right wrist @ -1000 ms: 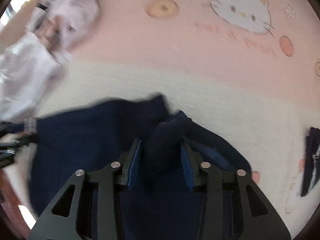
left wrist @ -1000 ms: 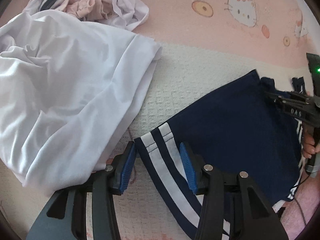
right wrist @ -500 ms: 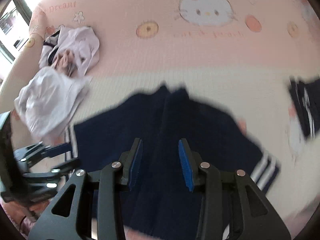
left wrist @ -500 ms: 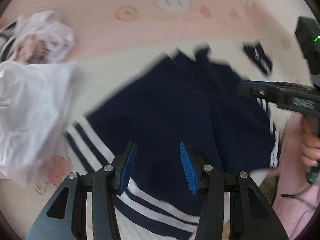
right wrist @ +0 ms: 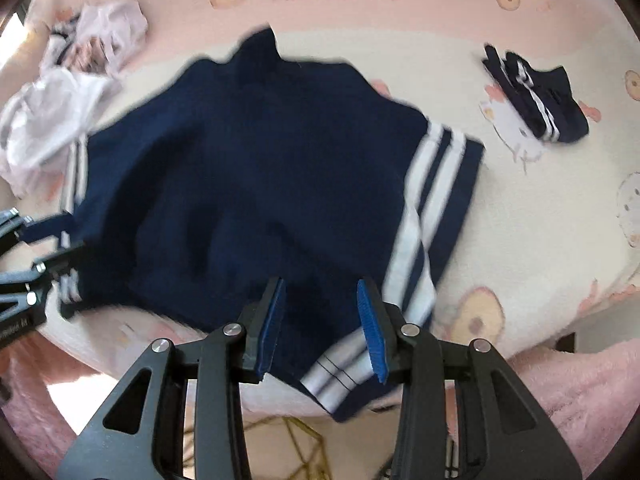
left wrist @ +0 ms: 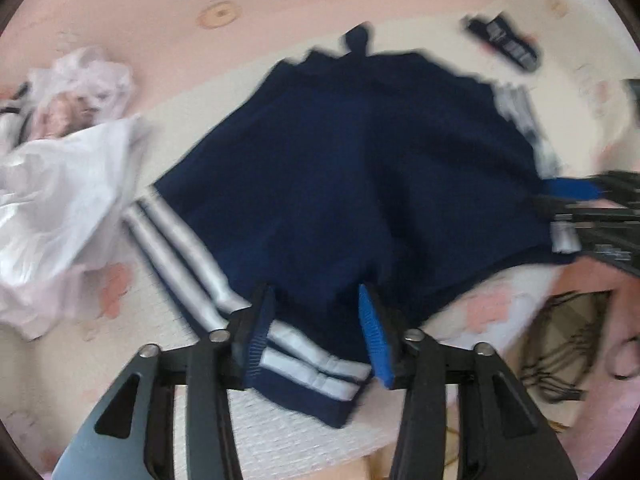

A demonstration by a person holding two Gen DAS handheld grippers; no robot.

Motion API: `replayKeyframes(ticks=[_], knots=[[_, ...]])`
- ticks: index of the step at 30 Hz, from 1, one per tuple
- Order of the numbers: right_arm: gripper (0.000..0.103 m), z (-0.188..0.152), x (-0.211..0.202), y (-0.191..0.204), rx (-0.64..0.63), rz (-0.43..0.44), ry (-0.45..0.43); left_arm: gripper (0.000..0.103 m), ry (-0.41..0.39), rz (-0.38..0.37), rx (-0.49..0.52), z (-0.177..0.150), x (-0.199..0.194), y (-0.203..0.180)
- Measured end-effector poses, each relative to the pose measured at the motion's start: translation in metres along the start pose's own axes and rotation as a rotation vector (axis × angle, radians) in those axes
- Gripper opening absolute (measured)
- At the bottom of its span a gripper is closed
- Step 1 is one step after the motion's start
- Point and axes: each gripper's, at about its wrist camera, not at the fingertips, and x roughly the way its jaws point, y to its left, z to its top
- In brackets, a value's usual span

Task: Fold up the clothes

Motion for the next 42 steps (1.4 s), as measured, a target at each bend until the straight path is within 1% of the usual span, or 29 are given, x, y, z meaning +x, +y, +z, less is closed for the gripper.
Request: replayKeyframes(ticks=[2, 4, 6, 9, 11, 13, 14, 16, 17, 18, 19, 20, 21, 22, 23, 24, 26, 28, 30, 32, 33, 35, 36, 37, 38, 40, 42], knots=[[0.038, -0.003, -0.007, -0.001, 0.005, 0.0, -0.022, 0.041, -0.018, -0.014, -0.026, -0.002, -0.008, 0.004], [0.038, -0.007, -0.023, -0.006, 0.008, 0.005, -0.075, 0.041, -0.037, -0.029, -0.051, -0.003, -0.017, 0.008], [0.038, -0.01, -0.028, -0.01, 0.01, -0.001, -0.084, 0.041, 0.004, -0.027, -0.077, -0.011, -0.011, 0.013], [0.038, -0.015, -0.013, -0.014, 0.011, -0.01, -0.018, 0.042, 0.087, -0.01, -0.085, -0.018, 0.008, 0.014], [0.038, -0.019, -0.004, -0.016, 0.013, -0.016, 0.026, 0.043, 0.091, 0.017, -0.077, -0.017, 0.009, 0.016], [0.039, -0.023, 0.006, -0.018, 0.014, -0.022, 0.071, 0.043, 0.093, 0.062, -0.08, -0.016, 0.007, 0.02], [0.04, -0.024, 0.008, -0.019, 0.015, -0.02, 0.082, 0.043, 0.083, 0.077, -0.089, -0.017, 0.005, 0.023], [0.042, -0.024, 0.002, -0.02, 0.018, 0.004, 0.072, 0.043, 0.013, 0.015, -0.113, -0.014, -0.008, 0.026], [0.042, -0.024, -0.002, -0.019, 0.017, 0.033, 0.058, 0.043, -0.017, -0.019, -0.116, -0.011, -0.014, 0.025], [0.042, -0.022, -0.009, -0.015, 0.011, 0.09, 0.028, 0.043, -0.048, -0.053, -0.119, -0.008, -0.02, 0.024], [0.042, -0.02, -0.016, -0.01, 0.003, 0.129, 0.002, 0.043, -0.041, -0.05, -0.101, -0.006, -0.018, 0.019], [0.042, -0.019, -0.018, -0.005, -0.012, 0.123, -0.01, 0.043, -0.033, -0.045, -0.083, -0.004, -0.016, 0.014], [0.042, -0.019, -0.018, 0.002, -0.036, 0.093, -0.012, 0.043, -0.009, -0.034, -0.071, -0.004, -0.009, 0.01], [0.042, -0.02, -0.013, 0.007, -0.061, 0.051, 0.003, 0.043, 0.016, -0.022, -0.06, -0.004, -0.002, 0.005], [0.042, -0.022, -0.005, 0.01, -0.078, 0.017, 0.032, 0.043, 0.059, -0.01, -0.05, -0.005, 0.007, 0.003], [0.042, -0.024, -0.001, 0.009, -0.08, 0.005, 0.053, 0.043, 0.065, -0.017, -0.055, -0.005, 0.007, 0.005], [0.042, -0.026, 0.001, 0.003, -0.06, 0.013, 0.072, 0.044, 0.076, -0.031, -0.068, -0.005, 0.007, 0.009], [0.042, -0.024, -0.002, -0.005, -0.01, 0.039, 0.061, 0.044, 0.058, -0.03, -0.094, -0.004, 0.004, 0.016], [0.042, -0.02, -0.007, -0.015, 0.051, 0.073, 0.036, 0.044, 0.02, -0.042, -0.107, 0.001, -0.002, 0.02], [0.042, -0.018, -0.009, -0.023, 0.111, 0.104, 0.02, 0.044, -0.022, -0.069, -0.094, 0.007, -0.01, 0.016], [0.042, -0.018, -0.007, -0.025, 0.117, 0.102, 0.031, 0.044, -0.022, -0.07, -0.082, 0.009, -0.009, 0.014], [0.042, -0.025, 0.003, -0.023, 0.093, 0.062, 0.085, 0.044, 0.042, -0.024, -0.053, 0.01, 0.002, 0.008], [0.042, -0.028, 0.007, -0.022, 0.081, 0.041, 0.112, 0.044, 0.056, -0.016, -0.053, 0.008, 0.006, 0.007], [0.042, -0.031, 0.01, -0.022, 0.08, 0.036, 0.131, 0.044, 0.07, -0.008, -0.053, 0.006, 0.01, 0.007], [0.043, -0.033, 0.01, -0.024, 0.095, 0.055, 0.136, 0.044, 0.069, -0.02, -0.065, 0.009, 0.008, 0.01], [0.044, -0.032, 0.006, -0.028, 0.12, 0.083, 0.122, 0.044, 0.016, -0.058, -0.082, 0.016, -0.004, 0.012], [0.044, -0.028, -0.006, -0.028, 0.122, 0.1, 0.052, 0.044, -0.038, -0.096, -0.098, 0.023, -0.015, 0.015]])
